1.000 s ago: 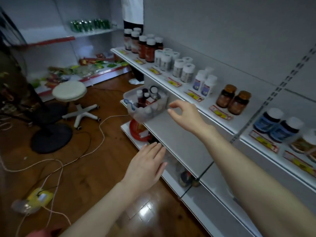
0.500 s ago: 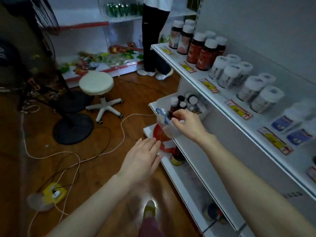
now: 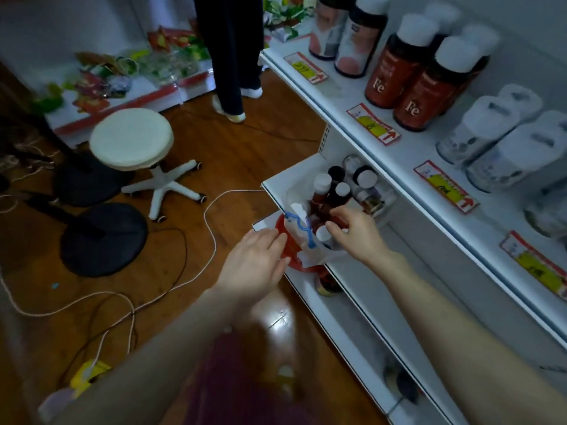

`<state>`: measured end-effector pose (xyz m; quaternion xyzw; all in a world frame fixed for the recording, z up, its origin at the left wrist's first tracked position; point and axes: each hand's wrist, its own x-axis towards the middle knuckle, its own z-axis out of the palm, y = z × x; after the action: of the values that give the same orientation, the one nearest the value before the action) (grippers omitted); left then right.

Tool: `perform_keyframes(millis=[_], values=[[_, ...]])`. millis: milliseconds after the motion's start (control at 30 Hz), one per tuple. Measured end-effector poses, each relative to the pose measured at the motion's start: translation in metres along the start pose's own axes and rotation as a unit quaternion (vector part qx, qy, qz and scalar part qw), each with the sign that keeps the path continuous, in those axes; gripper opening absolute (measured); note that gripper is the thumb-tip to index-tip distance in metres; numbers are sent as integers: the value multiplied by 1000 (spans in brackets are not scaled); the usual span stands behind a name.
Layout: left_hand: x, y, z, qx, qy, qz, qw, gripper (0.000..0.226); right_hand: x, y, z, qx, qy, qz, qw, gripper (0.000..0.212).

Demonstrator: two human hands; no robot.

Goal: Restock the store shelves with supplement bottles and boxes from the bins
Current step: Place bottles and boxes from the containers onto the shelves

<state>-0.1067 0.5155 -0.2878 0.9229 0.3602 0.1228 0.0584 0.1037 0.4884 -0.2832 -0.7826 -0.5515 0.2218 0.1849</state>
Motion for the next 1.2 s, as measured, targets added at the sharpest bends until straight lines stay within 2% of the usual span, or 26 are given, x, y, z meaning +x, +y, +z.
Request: perform_keyframes(millis=[133,333,500,633,800,900,1200], values=[[52,-37,32,-19,-12,78,997,39,33,14,13,14,34,86,996,31],[114,-84,101,-64,35,173,982,35,60,38,41,3,93,179,980,28],[148,-103,151,-91,-15,175,980,43,92,57,68,11,87,208,974,34],[163,-118,184,-70,-68,165,981,53,134,64,88,46,98,197,974,41],[161,-130,205,-71,-61,187,978,53,181,77,108,32,126,164,978,51],[163,-129,205,-66,-54,194,977,54,199,84,120,36,116,164,979,58],[164,-128,204,-64,-79,178,979,59,215,89,132,11,145,203,968,54]])
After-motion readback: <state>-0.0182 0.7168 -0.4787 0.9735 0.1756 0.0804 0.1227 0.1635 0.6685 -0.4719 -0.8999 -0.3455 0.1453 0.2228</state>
